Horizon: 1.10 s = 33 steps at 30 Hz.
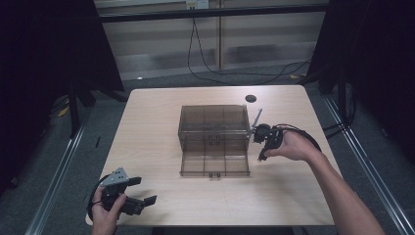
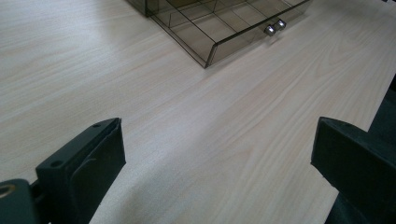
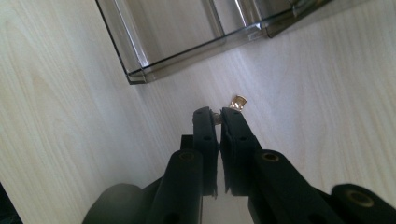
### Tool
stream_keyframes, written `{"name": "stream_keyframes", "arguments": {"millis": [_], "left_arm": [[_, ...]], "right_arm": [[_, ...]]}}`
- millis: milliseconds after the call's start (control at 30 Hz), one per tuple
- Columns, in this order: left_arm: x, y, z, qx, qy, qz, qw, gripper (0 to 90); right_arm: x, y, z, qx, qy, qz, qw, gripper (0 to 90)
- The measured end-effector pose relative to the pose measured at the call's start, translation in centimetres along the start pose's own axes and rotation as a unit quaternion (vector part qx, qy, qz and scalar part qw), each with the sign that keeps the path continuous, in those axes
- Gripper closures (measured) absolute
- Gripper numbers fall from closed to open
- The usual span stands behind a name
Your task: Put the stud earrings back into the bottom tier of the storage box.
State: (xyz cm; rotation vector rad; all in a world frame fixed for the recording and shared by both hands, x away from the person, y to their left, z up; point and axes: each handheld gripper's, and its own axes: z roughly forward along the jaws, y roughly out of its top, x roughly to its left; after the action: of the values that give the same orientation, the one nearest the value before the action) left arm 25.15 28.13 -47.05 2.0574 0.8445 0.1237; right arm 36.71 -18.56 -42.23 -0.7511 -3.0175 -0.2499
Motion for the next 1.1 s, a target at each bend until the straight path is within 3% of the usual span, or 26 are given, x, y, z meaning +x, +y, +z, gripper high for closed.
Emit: {"name": "stream_keyframes", "arguments": {"millis": [133, 267, 367, 433, 633, 1100], "left_arm": [[0.0, 0.0, 0.0, 0.0, 0.002, 0.0, 1.0, 2.8], [0.0, 0.0, 0.0, 0.002, 0.001, 0.001, 1.0, 2.7], [0.0, 0.0, 0.0, 0.0, 0.002, 0.0, 1.0, 2.8], [0.0, 0.0, 0.0, 0.0, 0.002, 0.0, 1.0, 2.8], [0.0, 0.0, -0.1, -0.003, 0.0, 0.0, 1.0, 2.8], [0.0, 0.0, -0.1, -0.003, 0.0, 0.0, 1.0, 2.7]], "right_arm": [[0.4, 0.5, -0.5, -0.008, -0.003, -0.016, 0.9998, 85.4], [0.8, 1.1, -1.1, -0.02, -0.002, -0.017, 0.9997, 85.4], [0.9, 1.6, -0.8, -0.006, -0.002, -0.031, 0.9995, 85.4], [1.0, 2.0, -0.9, -0.015, 0.003, -0.034, 0.9993, 85.4], [1.7, 3.4, -1.1, -0.007, -0.005, -0.056, 0.9984, 85.4], [2.7, 6.1, -1.5, -0.008, 0.002, -0.079, 0.9968, 85.4]]}}
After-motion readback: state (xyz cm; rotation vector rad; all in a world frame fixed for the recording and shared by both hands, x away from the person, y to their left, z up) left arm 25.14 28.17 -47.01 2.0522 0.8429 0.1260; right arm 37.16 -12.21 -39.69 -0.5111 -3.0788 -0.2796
